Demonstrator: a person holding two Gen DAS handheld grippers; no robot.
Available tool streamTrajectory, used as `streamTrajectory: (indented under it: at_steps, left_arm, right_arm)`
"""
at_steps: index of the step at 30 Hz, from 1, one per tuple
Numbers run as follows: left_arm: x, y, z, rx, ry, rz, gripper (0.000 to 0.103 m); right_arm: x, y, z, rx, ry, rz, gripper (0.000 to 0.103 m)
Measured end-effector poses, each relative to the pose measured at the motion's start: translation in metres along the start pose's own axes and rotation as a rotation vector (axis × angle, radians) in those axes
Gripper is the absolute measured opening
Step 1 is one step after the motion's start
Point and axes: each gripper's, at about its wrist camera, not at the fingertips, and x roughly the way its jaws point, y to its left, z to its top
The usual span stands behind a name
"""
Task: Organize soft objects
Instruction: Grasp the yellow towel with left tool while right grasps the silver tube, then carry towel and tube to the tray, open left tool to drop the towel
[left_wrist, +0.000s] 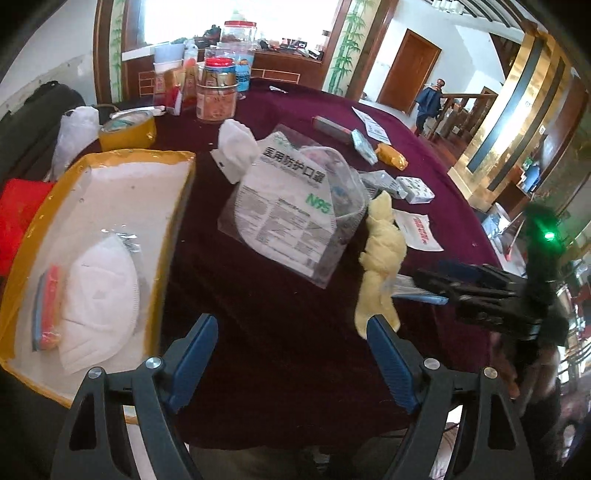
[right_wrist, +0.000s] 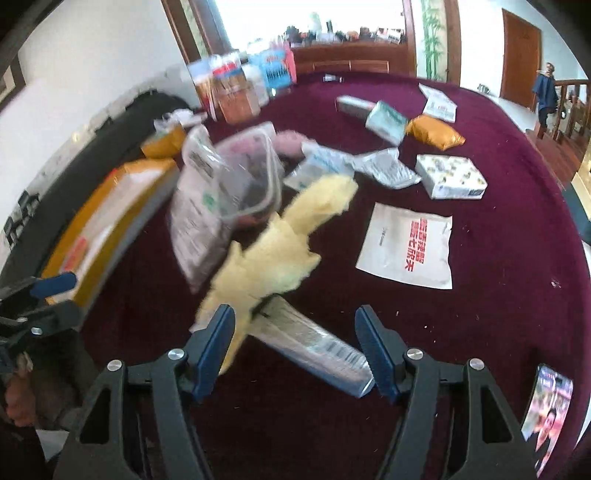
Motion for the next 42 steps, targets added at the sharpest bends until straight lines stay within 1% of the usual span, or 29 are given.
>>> streamTrajectory:
  at_steps: [2,4,5,6,9,11,13,15,18,19,20,23,24,25,26,27,28,29,31,34,36,39,40,42]
  left_arm:
    - [0.004,-0.005,0.002,0.009,0.009,-0.001,0.086]
    - [0.009,-0.007,0.005,0.016,0.019,-0.015,0.086]
    - [0.012,-0.010,0.007,0.019,0.027,-0.019,0.086]
    - [0.017,-0.013,0.011,0.025,0.037,-0.023,0.086]
    - [0.033,-0.028,0.023,0.064,0.056,-0.041,0.086]
    - [0.049,-0.044,0.033,0.116,0.063,-0.050,0.086]
    - [0.065,-0.058,0.040,0.160,0.087,-0.049,0.086]
    - [0.083,-0.072,0.046,0.202,0.102,-0.050,0.086]
    - [0.109,-0.084,0.050,0.237,0.152,-0.043,0.086]
    - [0.116,-0.086,0.050,0.238,0.160,-0.041,0.085]
    - [0.123,-0.089,0.050,0.239,0.163,-0.035,0.083]
    - [0.137,-0.097,0.050,0.255,0.193,-0.022,0.052]
    - [0.136,-0.100,0.049,0.271,0.174,-0.007,0.044]
    - [0.136,-0.102,0.048,0.289,0.170,0.019,0.042]
    - [0.135,-0.103,0.046,0.300,0.166,0.030,0.039]
    - [0.132,-0.102,0.044,0.306,0.159,0.030,0.035]
    - [0.129,-0.101,0.043,0.306,0.156,0.025,0.034]
    - [0.128,-0.099,0.043,0.299,0.160,0.016,0.032]
    - [0.127,-0.092,0.043,0.257,0.193,-0.029,0.031]
    - [0.119,-0.079,0.046,0.183,0.253,-0.154,0.031]
    - [0.111,-0.071,0.048,0.136,0.278,-0.218,0.031]
    - [0.098,-0.062,0.044,0.094,0.292,-0.302,0.031]
    - [0.095,-0.059,0.040,0.081,0.298,-0.316,0.031]
    - [0.088,-0.056,0.033,0.075,0.290,-0.319,0.031]
  right_arm:
    - [0.009,-0.002,-0.001,-0.022,0.031,-0.006,0.062]
    - [0.015,-0.002,-0.006,-0.033,0.055,0.006,0.059]
    - [0.017,0.000,-0.010,-0.044,0.059,0.010,0.056]
    - [0.018,0.003,-0.015,-0.056,0.063,0.003,0.049]
    - [0.016,0.011,-0.025,-0.065,0.072,-0.019,0.041]
    - [0.015,0.015,-0.030,-0.065,0.074,0.001,0.038]
    - [0.017,0.017,-0.034,-0.078,0.083,-0.008,0.039]
    - [0.017,0.018,-0.037,-0.082,0.060,-0.009,0.037]
    - [0.016,0.016,-0.038,-0.048,0.048,-0.025,0.031]
    - [0.015,0.015,-0.038,-0.026,0.047,-0.025,0.031]
    - [0.014,0.015,-0.039,-0.010,0.047,-0.023,0.030]
    - [0.013,0.019,-0.042,-0.004,0.042,-0.046,0.030]
    - [0.013,0.020,-0.042,0.003,0.040,-0.051,0.030]
    - [0.013,0.020,-0.043,0.003,0.037,-0.054,0.030]
    - [0.013,0.020,-0.043,0.003,0.034,-0.055,0.030]
    - [0.013,0.020,-0.043,0.006,0.033,-0.053,0.030]
    - [0.013,0.020,-0.043,0.008,0.033,-0.052,0.030]
    - [0.013,0.020,-0.042,0.008,0.033,-0.050,0.031]
    - [0.013,0.019,-0.043,0.005,0.031,-0.047,0.031]
    - [0.013,0.017,-0.042,0.021,0.032,-0.041,0.030]
    - [0.013,0.015,-0.041,0.057,0.030,-0.033,0.030]
    - [0.009,0.014,-0.040,0.096,0.021,-0.005,0.030]
    - [0.009,0.014,-0.042,0.097,0.020,-0.012,0.030]
    - [0.011,0.013,-0.042,0.114,0.023,-0.030,0.029]
